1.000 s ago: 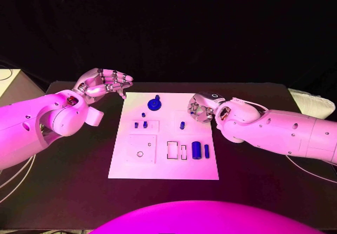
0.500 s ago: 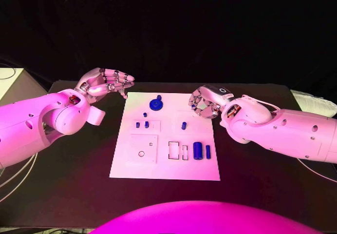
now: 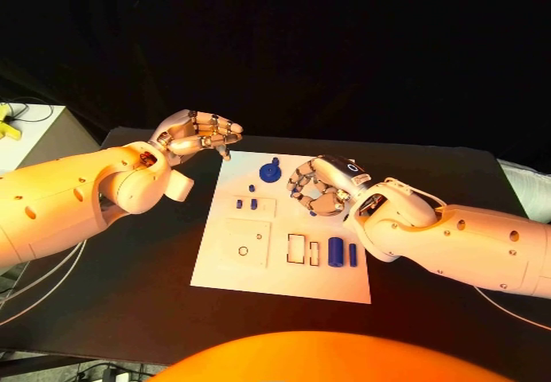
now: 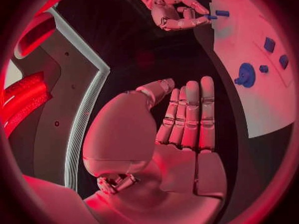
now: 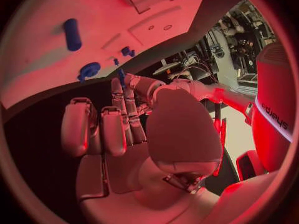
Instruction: Assemble the parts on the task board
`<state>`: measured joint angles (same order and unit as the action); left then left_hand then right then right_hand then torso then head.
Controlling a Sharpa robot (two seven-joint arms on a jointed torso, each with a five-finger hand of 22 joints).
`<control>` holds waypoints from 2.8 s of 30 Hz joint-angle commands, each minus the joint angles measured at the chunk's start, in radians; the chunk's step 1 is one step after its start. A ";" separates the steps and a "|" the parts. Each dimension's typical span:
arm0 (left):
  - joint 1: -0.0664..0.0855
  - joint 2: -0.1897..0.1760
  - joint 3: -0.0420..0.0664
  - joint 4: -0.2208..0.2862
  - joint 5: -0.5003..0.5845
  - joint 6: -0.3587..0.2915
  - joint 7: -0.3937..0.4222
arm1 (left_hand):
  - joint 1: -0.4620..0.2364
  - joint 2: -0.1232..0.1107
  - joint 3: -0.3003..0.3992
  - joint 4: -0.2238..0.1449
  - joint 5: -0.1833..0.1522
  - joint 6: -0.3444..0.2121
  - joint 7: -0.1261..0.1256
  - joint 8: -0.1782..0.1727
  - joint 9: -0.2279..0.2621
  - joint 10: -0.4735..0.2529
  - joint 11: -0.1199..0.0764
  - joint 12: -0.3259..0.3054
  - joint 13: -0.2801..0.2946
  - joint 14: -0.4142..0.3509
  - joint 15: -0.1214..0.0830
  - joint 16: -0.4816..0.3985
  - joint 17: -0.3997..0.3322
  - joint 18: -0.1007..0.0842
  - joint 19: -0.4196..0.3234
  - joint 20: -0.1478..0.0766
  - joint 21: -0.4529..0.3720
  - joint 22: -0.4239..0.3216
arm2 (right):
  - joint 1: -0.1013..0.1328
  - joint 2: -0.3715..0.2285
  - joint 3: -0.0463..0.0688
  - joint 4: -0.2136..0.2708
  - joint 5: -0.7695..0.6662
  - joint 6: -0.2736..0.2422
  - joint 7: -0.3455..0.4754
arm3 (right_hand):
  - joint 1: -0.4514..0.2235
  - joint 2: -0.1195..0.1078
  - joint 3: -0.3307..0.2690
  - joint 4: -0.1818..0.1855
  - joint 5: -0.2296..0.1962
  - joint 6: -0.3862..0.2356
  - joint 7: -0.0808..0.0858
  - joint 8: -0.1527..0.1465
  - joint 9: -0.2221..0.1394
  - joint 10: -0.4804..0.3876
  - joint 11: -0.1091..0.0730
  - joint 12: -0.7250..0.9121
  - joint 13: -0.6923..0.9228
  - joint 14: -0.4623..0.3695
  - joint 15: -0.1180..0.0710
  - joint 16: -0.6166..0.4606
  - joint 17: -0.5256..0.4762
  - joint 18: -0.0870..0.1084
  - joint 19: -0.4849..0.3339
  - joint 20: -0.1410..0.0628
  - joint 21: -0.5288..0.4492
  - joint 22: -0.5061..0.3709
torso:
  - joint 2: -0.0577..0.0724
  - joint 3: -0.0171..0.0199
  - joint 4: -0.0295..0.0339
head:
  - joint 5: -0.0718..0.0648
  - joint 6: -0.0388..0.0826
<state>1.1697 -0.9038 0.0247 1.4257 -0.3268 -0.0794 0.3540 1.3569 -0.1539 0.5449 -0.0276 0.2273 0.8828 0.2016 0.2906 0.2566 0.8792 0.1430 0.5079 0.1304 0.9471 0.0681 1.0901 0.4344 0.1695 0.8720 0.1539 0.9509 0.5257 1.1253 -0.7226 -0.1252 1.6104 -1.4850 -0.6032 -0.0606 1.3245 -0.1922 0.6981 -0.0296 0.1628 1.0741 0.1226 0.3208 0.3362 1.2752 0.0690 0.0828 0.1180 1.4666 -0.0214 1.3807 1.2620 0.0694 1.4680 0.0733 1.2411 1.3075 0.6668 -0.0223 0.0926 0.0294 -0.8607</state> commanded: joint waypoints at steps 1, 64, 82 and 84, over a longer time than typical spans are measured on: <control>0.001 0.006 0.001 0.006 0.010 -0.010 0.022 | 0.010 0.000 0.000 -0.006 0.002 0.000 0.001 0.004 0.001 -0.007 -0.001 -0.001 -0.001 -0.007 -0.002 -0.003 -0.001 0.016 0.008 0.002 -0.003 -0.001 | -0.018 0.027 -0.001 -0.013 0.051 -0.020 0.073 | 0.022 0.020 -0.001 -0.006 0.007 0.005 0.000 0.002 0.001 0.026 -0.017 0.001 0.001 0.038 -0.009 -0.005 -0.002 -0.003 0.023 -0.006 -0.005 0.077 | -0.001 -0.0017 0.0038 | 0.033 -0.007; 0.001 0.032 -0.001 0.015 0.024 -0.014 0.015 | 0.007 0.000 -0.006 -0.003 0.002 0.000 0.002 0.009 0.001 -0.014 0.000 -0.004 -0.006 -0.007 -0.001 -0.007 -0.004 0.015 0.008 0.002 -0.004 -0.002 | -0.090 0.189 -0.023 -0.095 -0.134 0.145 -0.067 | 0.018 0.023 0.001 -0.011 0.007 0.002 0.002 0.001 0.003 0.025 -0.016 -0.003 0.000 0.036 -0.007 -0.010 -0.011 -0.003 0.023 -0.006 -0.008 0.076 | 0.000 -0.0024 0.0038 | 0.171 -0.012; 0.001 0.032 -0.001 0.014 0.024 -0.009 0.010 | 0.007 0.001 -0.006 -0.002 0.002 0.000 0.002 0.010 0.001 -0.016 0.001 -0.004 -0.007 -0.007 0.000 -0.007 -0.005 0.015 0.007 0.002 -0.005 -0.003 | -0.095 0.200 -0.025 -0.110 -0.132 0.180 -0.064 | 0.017 0.023 0.001 -0.012 0.005 0.002 0.003 0.000 0.004 0.025 -0.015 -0.005 0.000 0.036 -0.007 -0.011 -0.012 -0.003 0.023 -0.006 -0.009 0.075 | 0.000 -0.0023 0.0035 | 0.173 -0.012; 0.001 0.032 -0.001 0.013 0.024 -0.008 0.009 | 0.007 0.001 -0.006 -0.002 0.002 0.000 0.002 0.010 0.001 -0.016 0.001 -0.004 -0.007 -0.007 0.000 -0.007 -0.005 0.015 0.007 0.002 -0.005 -0.003 | -0.095 0.199 -0.025 -0.110 -0.132 0.182 -0.064 | 0.017 0.023 0.001 -0.012 0.005 0.002 0.003 0.000 0.004 0.025 -0.015 -0.005 0.000 0.036 -0.007 -0.011 -0.012 -0.003 0.023 -0.006 -0.009 0.075 | 0.000 -0.0021 0.0033 | 0.174 -0.012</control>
<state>1.1696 -0.8736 0.0235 1.4381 -0.3103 -0.0966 0.3602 1.3568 -0.1539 0.5423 -0.0303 0.2273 0.8828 0.2016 0.2947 0.2565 0.8721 0.1428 0.5079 0.1242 0.9471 0.0681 1.0861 0.4303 0.1696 0.8720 0.1539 0.9509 0.5235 1.0331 -0.5229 -0.1480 1.5010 -1.6060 -0.4528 -0.1246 1.3349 -0.1818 0.6992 -0.0360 0.1663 1.0727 0.1237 0.3170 0.3384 1.2753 0.0692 0.0753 0.1173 1.4666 -0.0214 1.3730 1.2511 0.0693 1.4679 0.0735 1.2331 1.3073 0.6667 -0.0244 0.0959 0.2016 -0.8728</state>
